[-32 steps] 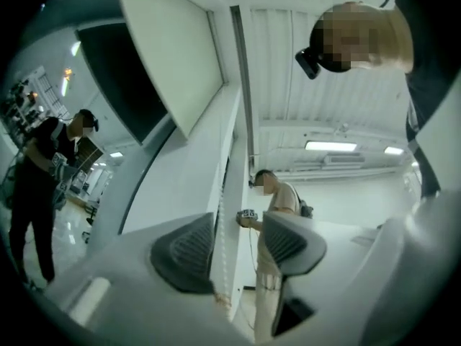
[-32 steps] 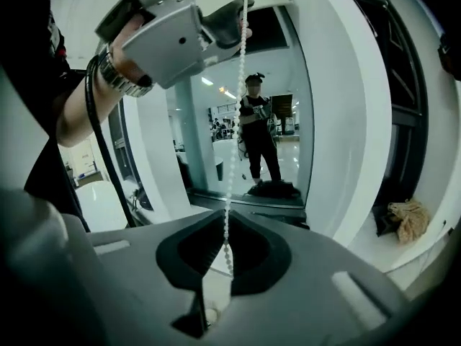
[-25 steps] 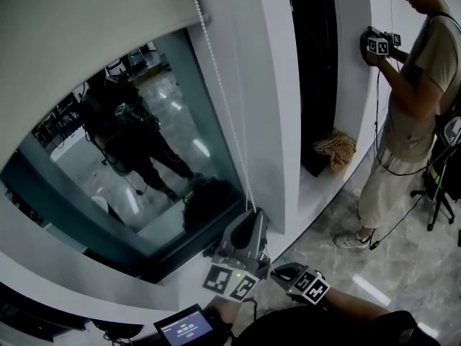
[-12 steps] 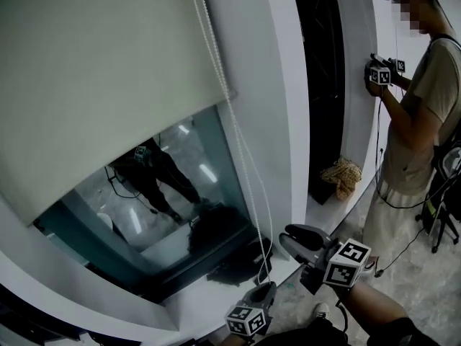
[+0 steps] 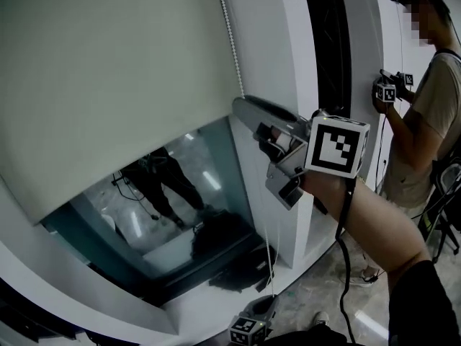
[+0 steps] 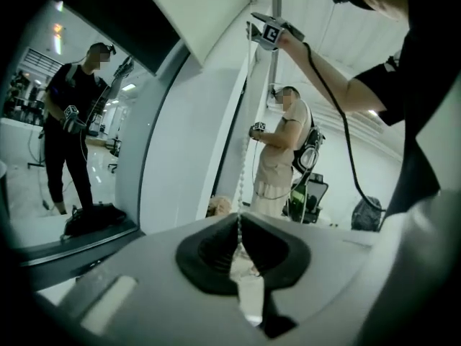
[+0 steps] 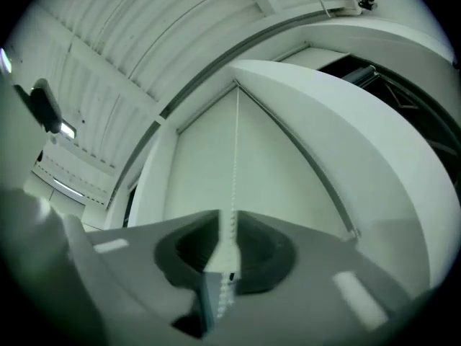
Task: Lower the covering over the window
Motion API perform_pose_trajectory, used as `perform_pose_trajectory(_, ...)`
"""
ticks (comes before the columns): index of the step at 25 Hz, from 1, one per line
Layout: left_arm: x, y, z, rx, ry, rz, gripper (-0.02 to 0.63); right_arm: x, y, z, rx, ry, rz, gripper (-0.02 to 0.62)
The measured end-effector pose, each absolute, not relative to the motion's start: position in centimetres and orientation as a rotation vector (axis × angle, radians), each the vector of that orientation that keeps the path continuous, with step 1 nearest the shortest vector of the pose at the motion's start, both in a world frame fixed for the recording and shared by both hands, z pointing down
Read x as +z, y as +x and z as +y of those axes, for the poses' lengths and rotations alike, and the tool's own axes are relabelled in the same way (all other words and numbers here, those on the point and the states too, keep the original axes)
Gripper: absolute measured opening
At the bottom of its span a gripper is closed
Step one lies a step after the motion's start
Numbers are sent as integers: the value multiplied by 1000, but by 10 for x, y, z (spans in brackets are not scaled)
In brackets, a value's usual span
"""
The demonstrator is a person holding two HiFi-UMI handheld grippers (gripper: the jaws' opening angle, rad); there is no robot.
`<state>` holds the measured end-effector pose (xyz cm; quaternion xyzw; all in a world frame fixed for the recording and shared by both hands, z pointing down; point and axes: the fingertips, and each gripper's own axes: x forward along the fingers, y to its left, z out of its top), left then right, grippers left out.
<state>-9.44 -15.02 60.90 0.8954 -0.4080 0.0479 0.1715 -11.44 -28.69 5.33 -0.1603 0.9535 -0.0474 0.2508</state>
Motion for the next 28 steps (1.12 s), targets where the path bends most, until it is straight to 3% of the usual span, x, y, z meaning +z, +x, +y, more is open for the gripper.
perform_pose_trajectory(1, 605, -91, -149, 136, 2541, -1153, 14, 50, -113, -293, -167, -442, 2602, 25)
perform_pose_trajectory(3, 601, -84, -151, 141, 2524, -1160, 14, 48, -100, -300, -202, -445, 2583, 15)
perform_pose_trajectory(7, 620, -98, -155, 228, 2453, -1254, 17, 73, -80, -292, 61, -546, 2609, 14)
perform_pose_trajectory(11, 589, -146, -157, 35, 2447, -1468, 41, 182, -90, -292, 258, -754, 2809, 14)
perform_pose_trajectory(16, 514, -161, -173, -204, 2543, -1553, 57, 347, -76, -284, 30, -901, 2939, 14)
perform_pose_trajectory(22, 408, -115, -186, -502, 2705, -1334, 74, 512, -103, -210, -17, -927, 3219, 14)
perform_pose_trajectory(25, 368, -99, -196, -640, 2735, -1237, 148, 564, -110, -180, -172, -903, 3285, 10)
perform_pose_trajectory(28, 352, -92, -207, -679, 2748, -1244, 155, 587, -113, -156, -206, -855, 3346, 11)
